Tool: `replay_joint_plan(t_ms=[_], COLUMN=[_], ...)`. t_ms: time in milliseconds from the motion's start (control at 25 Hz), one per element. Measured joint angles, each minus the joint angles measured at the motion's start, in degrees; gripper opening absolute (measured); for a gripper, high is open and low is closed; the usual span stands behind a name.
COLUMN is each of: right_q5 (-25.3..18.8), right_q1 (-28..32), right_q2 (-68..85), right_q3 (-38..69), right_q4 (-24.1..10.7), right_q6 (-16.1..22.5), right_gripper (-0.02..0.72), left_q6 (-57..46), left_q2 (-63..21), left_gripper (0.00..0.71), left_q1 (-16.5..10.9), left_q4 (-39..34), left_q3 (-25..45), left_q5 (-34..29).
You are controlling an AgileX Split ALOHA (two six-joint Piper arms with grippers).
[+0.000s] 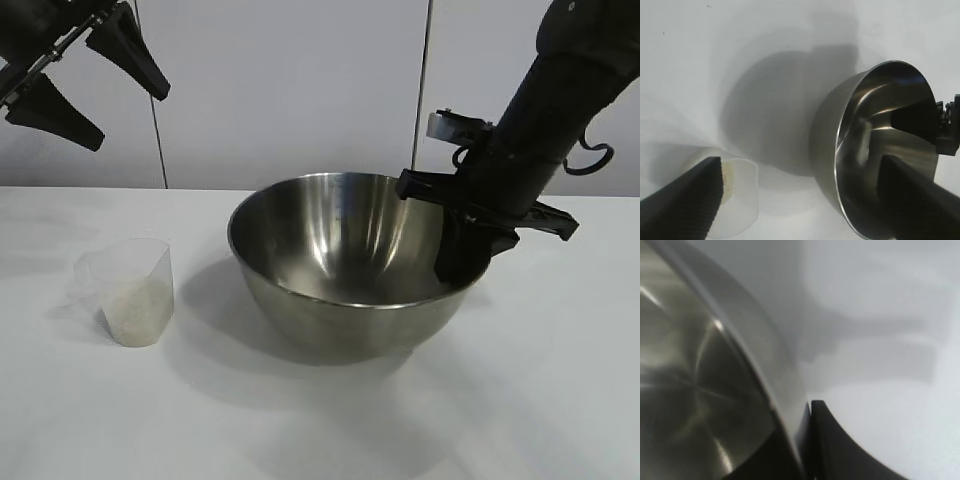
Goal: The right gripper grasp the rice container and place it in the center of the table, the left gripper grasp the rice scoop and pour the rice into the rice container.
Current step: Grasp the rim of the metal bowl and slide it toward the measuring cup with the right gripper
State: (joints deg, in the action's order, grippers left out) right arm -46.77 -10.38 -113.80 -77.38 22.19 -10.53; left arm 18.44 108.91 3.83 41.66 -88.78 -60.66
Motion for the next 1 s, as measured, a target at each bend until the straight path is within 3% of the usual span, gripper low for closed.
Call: replay_joint_plan(t_ms=[200, 360, 600, 1000], right_q5=[-1.6, -2.04, 0.65, 3.21], right_q1=[0.68, -2.55, -6.83, -8.57], right_q2=[2.11, 2.16, 1.29, -3.77], right_q3=[0.0, 0.0, 0.0, 0.06], right_q4=[1.72, 0.82, -0.55, -2.08], right_q6=[-1.22, -1.28, 0.69, 1.47], right_gripper=[0.01, 0.01, 0.01, 0.01], left_q6=[0.0, 0.0, 0.0, 0.0], left_q2=[0.0, 0.0, 0.0, 0.0], left_gripper=[0.604, 0.604, 0.604, 0.604], left_q1=[0.0, 0.0, 0.0, 0.0], left_q4=[0.0, 0.0, 0.0, 0.0], left_q3=[0.0, 0.0, 0.0, 0.0], left_q5=[0.0, 0.04, 0.04, 0.44])
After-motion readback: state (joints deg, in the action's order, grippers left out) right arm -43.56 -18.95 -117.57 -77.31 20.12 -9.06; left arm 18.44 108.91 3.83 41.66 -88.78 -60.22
